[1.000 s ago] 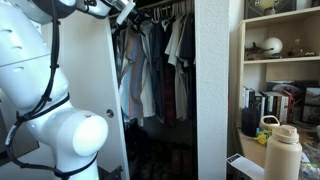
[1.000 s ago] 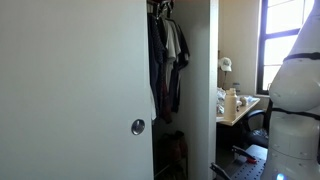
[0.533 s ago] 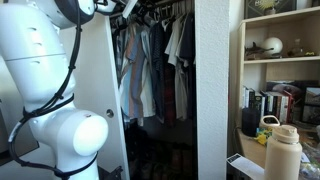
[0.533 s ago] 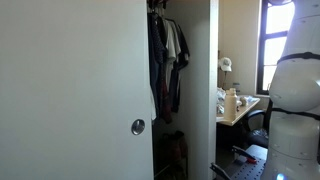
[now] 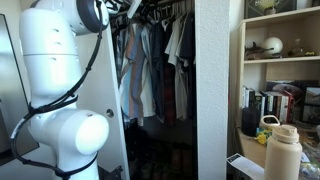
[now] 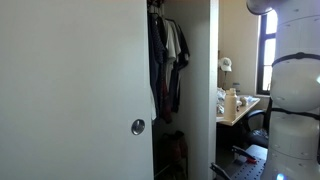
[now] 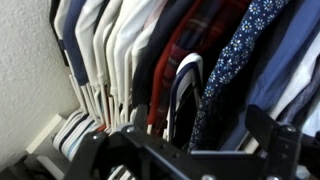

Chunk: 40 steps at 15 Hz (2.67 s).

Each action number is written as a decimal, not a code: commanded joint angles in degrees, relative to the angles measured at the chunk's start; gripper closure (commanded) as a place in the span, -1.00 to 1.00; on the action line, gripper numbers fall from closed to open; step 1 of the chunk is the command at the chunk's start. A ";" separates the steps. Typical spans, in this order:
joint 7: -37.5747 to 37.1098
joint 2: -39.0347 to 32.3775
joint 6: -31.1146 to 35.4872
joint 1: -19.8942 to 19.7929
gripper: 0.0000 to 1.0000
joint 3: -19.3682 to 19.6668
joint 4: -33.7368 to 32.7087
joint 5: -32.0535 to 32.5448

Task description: Move the hanger with the black and white shirt to the right

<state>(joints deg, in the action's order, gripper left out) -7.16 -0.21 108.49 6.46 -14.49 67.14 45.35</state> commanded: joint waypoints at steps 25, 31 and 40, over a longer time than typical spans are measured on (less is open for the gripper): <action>0.90 -10.52 -0.25 -0.25 -1.00 0.32 -20.69 -10.28; 0.71 -10.65 -1.24 -0.38 -1.00 1.45 -20.46 -7.17; 0.53 -12.28 -3.29 -0.22 -1.00 1.27 -19.43 -6.06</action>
<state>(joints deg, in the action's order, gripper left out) -7.02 -12.01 106.86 5.85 -13.10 48.01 39.21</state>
